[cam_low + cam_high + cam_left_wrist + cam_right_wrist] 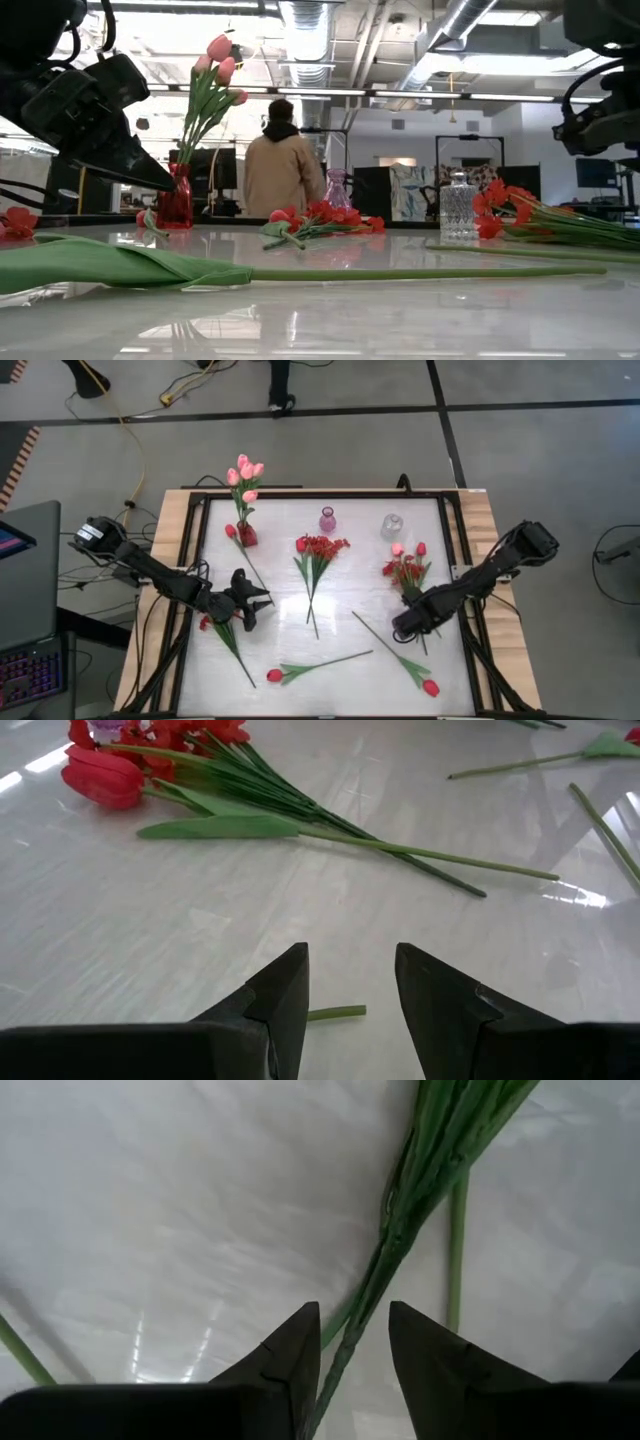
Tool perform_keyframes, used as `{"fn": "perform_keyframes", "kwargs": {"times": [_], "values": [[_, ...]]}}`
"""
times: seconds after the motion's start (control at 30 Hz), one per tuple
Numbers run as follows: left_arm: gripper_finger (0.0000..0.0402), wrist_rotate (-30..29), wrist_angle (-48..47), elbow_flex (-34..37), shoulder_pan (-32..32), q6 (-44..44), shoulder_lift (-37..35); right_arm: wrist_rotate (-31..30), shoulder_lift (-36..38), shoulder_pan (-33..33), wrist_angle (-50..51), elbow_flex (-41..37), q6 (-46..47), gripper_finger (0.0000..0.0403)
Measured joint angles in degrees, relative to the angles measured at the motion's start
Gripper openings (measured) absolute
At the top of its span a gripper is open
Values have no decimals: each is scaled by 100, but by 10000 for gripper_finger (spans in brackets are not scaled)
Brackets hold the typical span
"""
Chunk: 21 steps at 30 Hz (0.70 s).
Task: Sort flowers into vase by color
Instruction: Put the red flowers into the transparent vase
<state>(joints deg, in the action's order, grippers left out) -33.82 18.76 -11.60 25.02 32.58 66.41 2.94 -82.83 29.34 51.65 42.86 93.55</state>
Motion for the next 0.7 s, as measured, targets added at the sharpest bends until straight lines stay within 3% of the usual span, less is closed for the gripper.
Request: {"fn": "perform_keyframes", "kwargs": {"times": [0.3,0.5,0.7], "values": [[139,2,-1,0,0,-2,0,72,0,364,-770,-304,96,148],[139,0,-1,0,0,-22,0,147,0,545,-698,-307,256,147],[139,2,22,0,0,2,0,95,0,555,-670,-307,257,116]]}}
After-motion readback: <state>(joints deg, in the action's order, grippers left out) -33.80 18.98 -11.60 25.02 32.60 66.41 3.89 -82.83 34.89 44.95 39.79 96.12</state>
